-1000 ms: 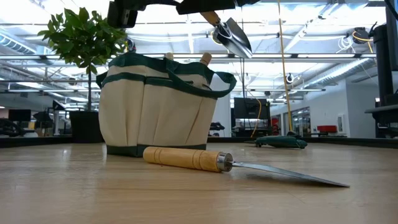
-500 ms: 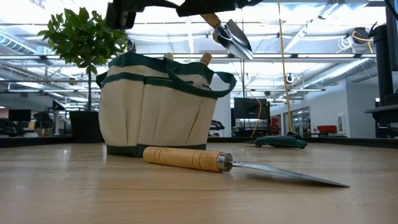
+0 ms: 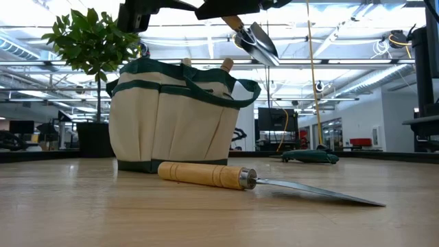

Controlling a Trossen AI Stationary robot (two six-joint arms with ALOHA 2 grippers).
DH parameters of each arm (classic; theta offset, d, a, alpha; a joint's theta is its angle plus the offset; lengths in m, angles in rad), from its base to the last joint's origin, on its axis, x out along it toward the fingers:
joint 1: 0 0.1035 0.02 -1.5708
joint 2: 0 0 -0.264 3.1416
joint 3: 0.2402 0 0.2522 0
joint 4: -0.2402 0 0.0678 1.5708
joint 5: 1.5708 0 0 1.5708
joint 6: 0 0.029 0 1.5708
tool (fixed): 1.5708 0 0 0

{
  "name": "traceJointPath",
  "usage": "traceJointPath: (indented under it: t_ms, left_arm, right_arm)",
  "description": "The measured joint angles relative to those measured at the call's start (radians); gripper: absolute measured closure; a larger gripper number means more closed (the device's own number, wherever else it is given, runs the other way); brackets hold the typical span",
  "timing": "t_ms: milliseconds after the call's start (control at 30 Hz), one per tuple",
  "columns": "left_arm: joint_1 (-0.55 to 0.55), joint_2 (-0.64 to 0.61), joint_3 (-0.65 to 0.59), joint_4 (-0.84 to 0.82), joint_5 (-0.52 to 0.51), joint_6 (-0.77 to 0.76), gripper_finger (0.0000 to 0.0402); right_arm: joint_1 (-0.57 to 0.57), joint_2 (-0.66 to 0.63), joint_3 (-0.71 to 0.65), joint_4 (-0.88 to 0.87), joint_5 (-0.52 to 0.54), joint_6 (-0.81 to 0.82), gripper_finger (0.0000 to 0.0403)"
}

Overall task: Pick & Place Garden tools in Gardening bag
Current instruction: Put the left brown trowel into the gardening bag

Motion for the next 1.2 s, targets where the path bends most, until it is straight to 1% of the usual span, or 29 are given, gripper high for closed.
traceJointPath:
  t_ms: [133,167,267,333,433,533,600,667,767,867,1000,1067,1133,1200]
  left_arm:
    - [0.0,0.0,0.0,0.011,-0.01,0.033,0.0127]
    - [0.002,0.0,0.0,0.022,-0.046,0.041,0.0115]
    - [0.008,-0.005,0.001,0.026,-0.106,0.054,0.0077]
    - [0.009,-0.004,0.001,0.019,-0.111,0.076,0.0052]
    - [0.013,-0.021,0.001,0.004,-0.107,0.123,0.0022]
    - [0.008,-0.029,0.001,-0.003,-0.098,0.165,0.0005]
    - [-0.015,-0.035,0.0,-0.014,-0.095,0.202,0.0004]
    - [-0.045,-0.047,0.0,-0.012,-0.121,0.237,0.0008]
    - [-0.114,-0.05,0.002,-0.041,-0.225,0.249,0.0014]
    - [-0.219,-0.053,0.0,-0.079,-0.373,0.235,0.0018]
    - [-0.346,-0.054,0.0,-0.141,-0.565,0.169,0.0014]
    - [-0.396,-0.055,-0.004,-0.158,-0.626,0.131,0.0012]
    - [-0.435,-0.055,-0.015,-0.163,-0.658,0.095,0.0012]
    - [-0.467,-0.054,-0.022,-0.188,-0.68,0.065,0.0011]
  right_arm:
    - [0.001,0.0,0.0,-0.033,-0.009,0.0,0.0348]
    - [0.002,0.001,0.0,-0.047,-0.039,0.0,0.0348]
    - [0.011,0.005,-0.002,-0.076,-0.085,0.006,0.0348]
    - [0.006,0.002,-0.002,-0.067,-0.102,0.033,0.0348]
    - [0.003,0.001,-0.001,-0.085,-0.098,0.058,0.0348]
    - [0.012,-0.027,-0.002,-0.13,-0.111,0.092,0.0348]
    - [0.011,-0.059,-0.001,-0.127,-0.161,0.128,0.0348]
    - [0.008,-0.1,0.0,-0.138,-0.204,0.153,0.0348]
    - [-0.001,-0.15,-0.001,-0.125,-0.268,0.183,0.0348]
    - [-0.018,-0.194,-0.001,-0.094,-0.335,0.216,0.0348]
    - [-0.055,-0.209,-0.001,0.001,-0.431,0.243,0.0348]
    - [-0.075,-0.209,-0.001,0.067,-0.474,0.253,0.0348]
    - [-0.096,-0.211,-0.001,0.128,-0.502,0.262,0.0348]
    - [-0.118,-0.211,-0.001,0.176,-0.504,0.262,0.0348]
